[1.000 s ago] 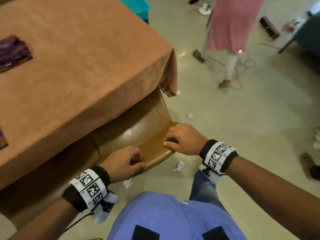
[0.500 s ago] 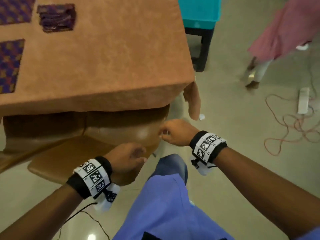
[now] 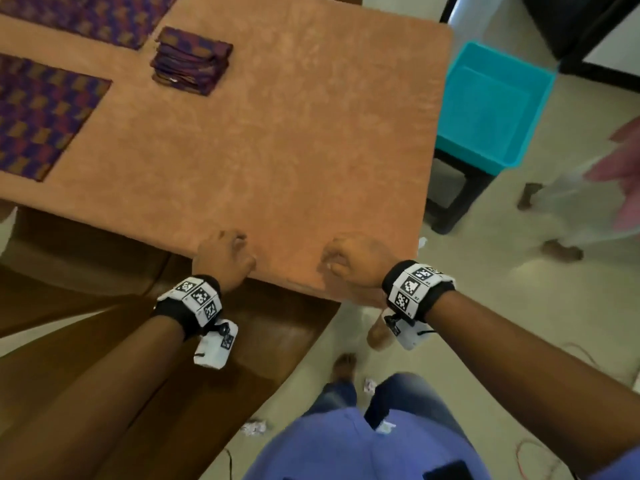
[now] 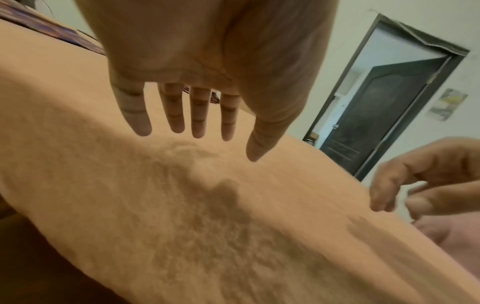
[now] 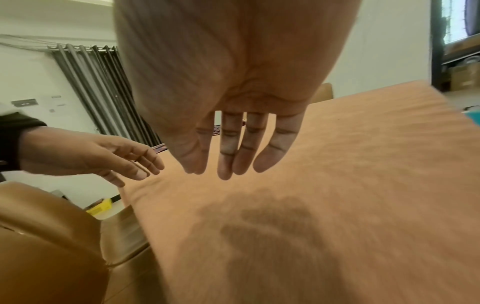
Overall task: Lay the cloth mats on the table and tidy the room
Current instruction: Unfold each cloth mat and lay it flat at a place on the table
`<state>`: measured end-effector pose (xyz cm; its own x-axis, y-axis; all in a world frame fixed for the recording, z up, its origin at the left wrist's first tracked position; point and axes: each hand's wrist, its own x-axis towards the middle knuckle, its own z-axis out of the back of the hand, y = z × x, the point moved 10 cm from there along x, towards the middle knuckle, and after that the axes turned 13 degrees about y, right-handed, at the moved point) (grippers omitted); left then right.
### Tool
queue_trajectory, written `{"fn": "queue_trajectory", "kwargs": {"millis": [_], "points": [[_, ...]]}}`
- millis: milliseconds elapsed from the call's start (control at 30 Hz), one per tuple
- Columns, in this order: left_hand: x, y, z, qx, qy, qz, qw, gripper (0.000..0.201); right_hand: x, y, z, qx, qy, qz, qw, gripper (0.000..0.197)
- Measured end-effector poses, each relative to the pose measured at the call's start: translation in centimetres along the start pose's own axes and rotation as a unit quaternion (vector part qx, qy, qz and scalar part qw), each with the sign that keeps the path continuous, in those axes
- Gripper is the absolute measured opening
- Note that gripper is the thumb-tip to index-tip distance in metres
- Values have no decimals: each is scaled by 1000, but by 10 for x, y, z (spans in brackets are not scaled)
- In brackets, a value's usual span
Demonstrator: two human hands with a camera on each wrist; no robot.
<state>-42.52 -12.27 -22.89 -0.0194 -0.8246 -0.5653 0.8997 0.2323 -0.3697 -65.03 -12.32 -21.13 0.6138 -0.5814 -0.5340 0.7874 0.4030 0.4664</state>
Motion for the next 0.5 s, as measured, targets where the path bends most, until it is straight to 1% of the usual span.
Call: {"fn": "queue_trajectory", "kwargs": {"millis": [67,100,167,233,300,367,500], "points": [[22,9,26,9,-24,43,999,56,25,-3,22,-23,18,18,999,24],[33,12,34,16,-23,59,998,60,36,-2,34,-33,23,26,999,24],[52,24,51,34,-9,109,993,70,68,-1,60,-36,32,45,998,23],[67,42,65,8,14,157,987,78,104,4,88,-42,31,64,997,23],[79,58,81,-16,12,187,982,82,154,14,117,-65,10,91,994,26],[88,72,96,-19,6,219,975,84,208,24,151,-70,-24,109,991,33],[103,83,104,-34,27,251,967,89,312,40,218,-56,-101,126,985,38]]}}
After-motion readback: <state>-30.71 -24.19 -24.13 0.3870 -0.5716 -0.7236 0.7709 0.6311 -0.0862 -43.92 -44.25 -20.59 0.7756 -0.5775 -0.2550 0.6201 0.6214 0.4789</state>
